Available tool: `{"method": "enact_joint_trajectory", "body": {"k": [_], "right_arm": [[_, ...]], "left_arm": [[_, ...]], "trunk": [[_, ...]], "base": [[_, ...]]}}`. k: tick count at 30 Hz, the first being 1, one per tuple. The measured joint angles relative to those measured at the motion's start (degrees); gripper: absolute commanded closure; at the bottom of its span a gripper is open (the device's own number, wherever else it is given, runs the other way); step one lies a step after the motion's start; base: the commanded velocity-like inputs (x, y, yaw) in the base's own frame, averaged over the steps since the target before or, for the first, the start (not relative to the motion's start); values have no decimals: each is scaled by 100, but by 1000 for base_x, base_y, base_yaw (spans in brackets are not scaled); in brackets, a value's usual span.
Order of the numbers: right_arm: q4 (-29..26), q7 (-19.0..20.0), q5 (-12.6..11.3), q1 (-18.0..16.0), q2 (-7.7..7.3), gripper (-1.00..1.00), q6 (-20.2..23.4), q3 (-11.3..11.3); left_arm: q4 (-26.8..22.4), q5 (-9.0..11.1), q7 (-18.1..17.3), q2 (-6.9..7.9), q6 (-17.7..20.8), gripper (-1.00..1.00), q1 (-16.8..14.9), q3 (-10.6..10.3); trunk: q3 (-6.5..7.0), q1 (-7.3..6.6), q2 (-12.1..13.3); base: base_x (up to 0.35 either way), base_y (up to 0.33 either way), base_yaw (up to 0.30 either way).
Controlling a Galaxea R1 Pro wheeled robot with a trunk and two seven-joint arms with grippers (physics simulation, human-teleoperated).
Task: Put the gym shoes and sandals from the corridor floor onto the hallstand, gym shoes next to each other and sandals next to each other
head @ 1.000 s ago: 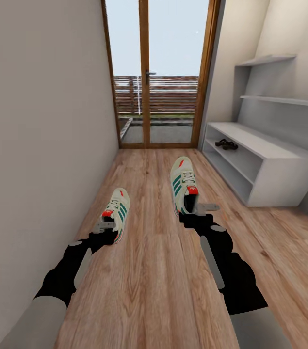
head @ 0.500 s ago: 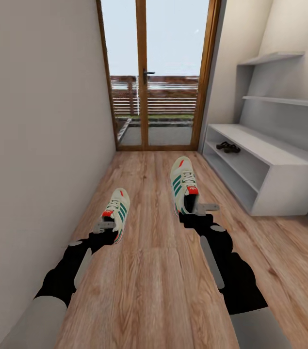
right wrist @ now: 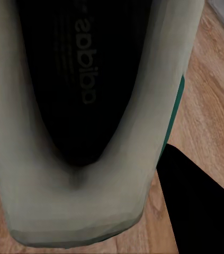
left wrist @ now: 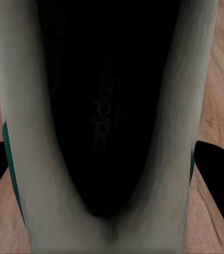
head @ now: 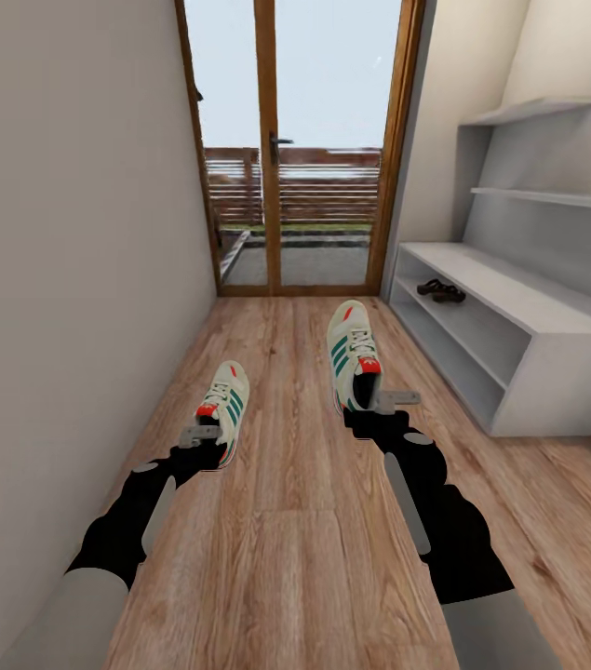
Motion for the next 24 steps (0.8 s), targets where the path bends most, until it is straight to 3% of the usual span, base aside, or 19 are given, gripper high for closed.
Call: {"method": "enact_joint_trajectory", "body": {"k": [13,24], "right_arm": [[1,0,0,0,0,100,0,0],[3,0,0,1,-1,100,0,-1]], "left_arm": [[0,0,0,-1,1,100,0,0],[1,-1,0,3,0,100,-1,0]], "trunk": [[1,0,0],[1,0,0]], "base": [[346,-64,-9],[346,-2,-165]]}}
